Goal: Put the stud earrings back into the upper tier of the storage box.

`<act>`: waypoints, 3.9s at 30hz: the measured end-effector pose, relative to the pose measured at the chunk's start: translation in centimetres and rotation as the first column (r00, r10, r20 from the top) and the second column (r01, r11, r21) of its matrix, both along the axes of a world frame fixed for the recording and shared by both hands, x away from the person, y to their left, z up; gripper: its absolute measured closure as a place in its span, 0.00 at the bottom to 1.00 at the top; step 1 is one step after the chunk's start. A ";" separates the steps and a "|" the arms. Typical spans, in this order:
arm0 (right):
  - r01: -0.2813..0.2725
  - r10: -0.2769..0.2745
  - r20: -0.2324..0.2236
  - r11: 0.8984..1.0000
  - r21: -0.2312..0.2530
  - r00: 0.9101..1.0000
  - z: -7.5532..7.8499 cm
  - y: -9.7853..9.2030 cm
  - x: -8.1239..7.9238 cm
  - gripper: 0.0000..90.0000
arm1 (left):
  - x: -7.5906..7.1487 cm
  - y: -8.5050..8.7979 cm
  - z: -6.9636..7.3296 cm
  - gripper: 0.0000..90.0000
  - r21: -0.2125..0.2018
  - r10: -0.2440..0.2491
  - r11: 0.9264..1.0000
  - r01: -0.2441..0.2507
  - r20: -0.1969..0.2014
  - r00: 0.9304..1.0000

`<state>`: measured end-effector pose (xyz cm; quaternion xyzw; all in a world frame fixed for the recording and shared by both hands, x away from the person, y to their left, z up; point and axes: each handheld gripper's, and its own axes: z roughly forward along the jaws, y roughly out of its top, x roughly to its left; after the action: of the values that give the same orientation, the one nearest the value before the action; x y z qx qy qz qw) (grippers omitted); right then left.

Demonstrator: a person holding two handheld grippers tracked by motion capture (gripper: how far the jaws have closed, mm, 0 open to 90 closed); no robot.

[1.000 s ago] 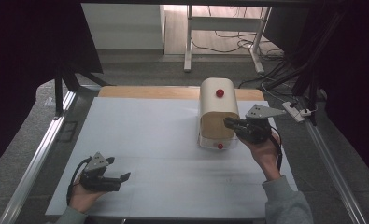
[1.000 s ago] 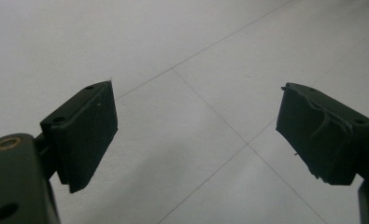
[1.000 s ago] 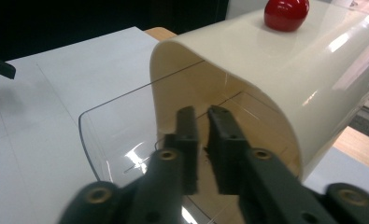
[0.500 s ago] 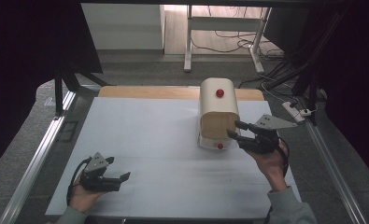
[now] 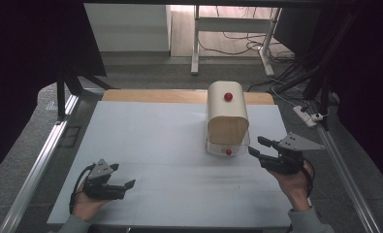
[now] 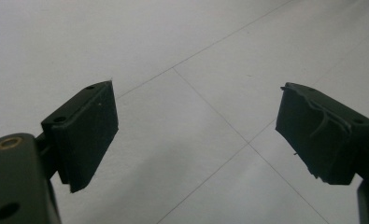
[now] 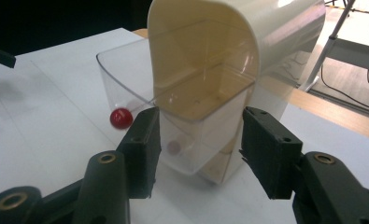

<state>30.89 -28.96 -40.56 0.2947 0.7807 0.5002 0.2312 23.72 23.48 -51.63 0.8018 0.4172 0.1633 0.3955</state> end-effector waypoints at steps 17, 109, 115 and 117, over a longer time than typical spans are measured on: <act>-0.001 -0.007 -0.097 0.997 -0.083 0.995 -3.2 -0.8 -0.8 0.47 | -0.1 0.0 0.0 0.14 -0.001 -0.005 1.000 0.005 0.003 1.000; -0.144 0.067 -0.292 0.958 -0.247 0.954 -7.1 1.8 -0.7 0.95 | 0.0 0.2 0.0 0.14 0.003 0.001 1.000 -0.001 -0.002 1.000; -0.106 0.062 -0.235 0.978 -0.181 0.970 -5.6 0.9 -1.0 0.95 | -0.1 0.2 0.0 0.14 0.002 0.001 1.000 -0.001 0.000 1.000; -0.096 0.064 -0.207 0.984 -0.152 0.976 -5.1 0.6 -1.1 0.95 | -0.1 0.2 0.0 0.14 0.002 0.001 1.000 -0.001 -0.001 1.000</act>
<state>29.76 -28.40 -45.64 0.2923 0.8491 0.4121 0.1539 23.66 23.65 -51.66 0.8021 0.4175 0.1635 0.3945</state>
